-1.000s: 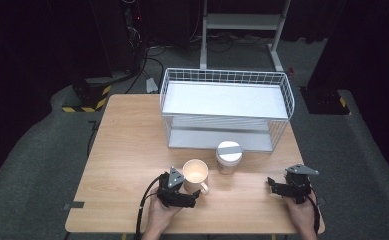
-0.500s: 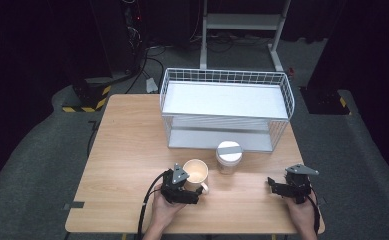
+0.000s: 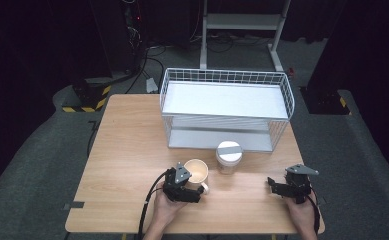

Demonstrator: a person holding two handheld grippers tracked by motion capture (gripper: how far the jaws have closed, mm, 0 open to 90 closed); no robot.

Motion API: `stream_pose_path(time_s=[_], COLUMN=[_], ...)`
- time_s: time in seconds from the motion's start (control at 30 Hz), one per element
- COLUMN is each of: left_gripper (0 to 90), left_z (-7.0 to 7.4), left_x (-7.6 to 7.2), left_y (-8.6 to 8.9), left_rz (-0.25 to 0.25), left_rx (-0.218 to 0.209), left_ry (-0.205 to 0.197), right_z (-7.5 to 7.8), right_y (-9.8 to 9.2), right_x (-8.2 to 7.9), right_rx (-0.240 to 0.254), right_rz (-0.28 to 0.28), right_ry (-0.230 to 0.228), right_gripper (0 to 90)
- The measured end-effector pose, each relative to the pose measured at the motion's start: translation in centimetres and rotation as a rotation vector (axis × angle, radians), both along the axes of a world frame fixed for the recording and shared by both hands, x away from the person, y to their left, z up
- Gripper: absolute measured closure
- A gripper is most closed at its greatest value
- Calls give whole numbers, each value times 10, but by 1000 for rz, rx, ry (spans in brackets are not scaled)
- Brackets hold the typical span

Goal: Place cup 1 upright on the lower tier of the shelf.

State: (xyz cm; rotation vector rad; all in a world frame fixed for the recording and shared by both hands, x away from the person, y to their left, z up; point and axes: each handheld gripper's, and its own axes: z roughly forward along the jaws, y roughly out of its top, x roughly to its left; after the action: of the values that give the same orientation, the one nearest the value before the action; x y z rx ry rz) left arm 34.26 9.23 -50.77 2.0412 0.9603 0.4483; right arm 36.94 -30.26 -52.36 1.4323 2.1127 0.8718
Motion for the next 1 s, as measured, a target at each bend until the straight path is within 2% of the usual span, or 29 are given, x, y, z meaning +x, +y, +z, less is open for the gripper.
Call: stream_pose_path(time_s=[0.3, 0.73, 1.0], left_gripper=[75, 84, 85], left_z=[-3, -3, -1], left_x=[4, 2, 3], left_y=[-3, -5, -4], left_rz=[5, 22, 34], left_rx=[-12, 5, -1], left_ry=[-5, -22, -32], right_z=[0, 0, 0], right_y=[0, 0, 0], right_x=[0, 0, 0], right_rx=[0, -1, -2], right_rz=[0, 1, 2], right_ry=[0, 0, -1], right_gripper=[158, 158, 158])
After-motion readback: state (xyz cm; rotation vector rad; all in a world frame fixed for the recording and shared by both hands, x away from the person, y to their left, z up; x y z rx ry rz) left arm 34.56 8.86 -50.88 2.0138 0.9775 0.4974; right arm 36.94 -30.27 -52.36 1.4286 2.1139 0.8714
